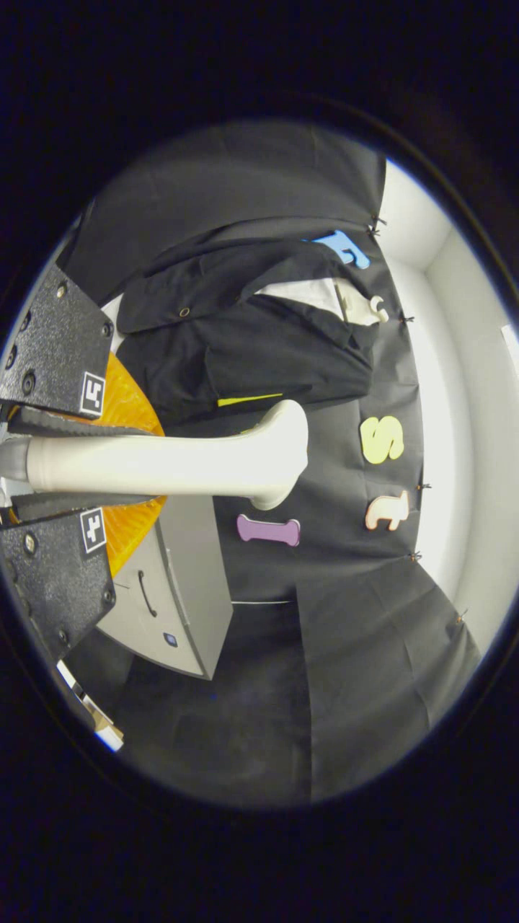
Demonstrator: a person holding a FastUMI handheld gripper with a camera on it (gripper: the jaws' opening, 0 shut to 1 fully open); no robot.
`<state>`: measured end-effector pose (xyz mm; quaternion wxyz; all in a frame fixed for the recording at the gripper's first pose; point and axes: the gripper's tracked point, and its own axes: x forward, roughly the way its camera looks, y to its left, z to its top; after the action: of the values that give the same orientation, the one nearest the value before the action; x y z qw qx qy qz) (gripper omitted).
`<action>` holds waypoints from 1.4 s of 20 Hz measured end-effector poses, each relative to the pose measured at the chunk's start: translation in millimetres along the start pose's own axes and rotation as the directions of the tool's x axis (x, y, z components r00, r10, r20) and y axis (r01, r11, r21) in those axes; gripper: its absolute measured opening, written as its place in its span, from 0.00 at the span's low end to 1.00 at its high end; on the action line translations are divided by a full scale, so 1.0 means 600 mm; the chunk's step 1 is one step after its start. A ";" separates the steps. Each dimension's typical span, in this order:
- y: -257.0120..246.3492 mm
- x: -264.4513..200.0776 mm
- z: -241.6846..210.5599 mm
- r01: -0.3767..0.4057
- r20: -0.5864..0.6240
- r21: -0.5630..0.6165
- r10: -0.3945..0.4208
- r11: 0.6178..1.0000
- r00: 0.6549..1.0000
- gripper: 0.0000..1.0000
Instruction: Iron the clothes twice with a garment steamer, once on the left side and once on the right side.
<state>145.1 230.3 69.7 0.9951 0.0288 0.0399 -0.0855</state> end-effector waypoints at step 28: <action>0.271 0.215 0.242 -0.214 0.342 -0.108 0.239 0.971 0.909 0.33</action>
<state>310.8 359.0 211.5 0.9896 -0.0166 -0.1399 0.0282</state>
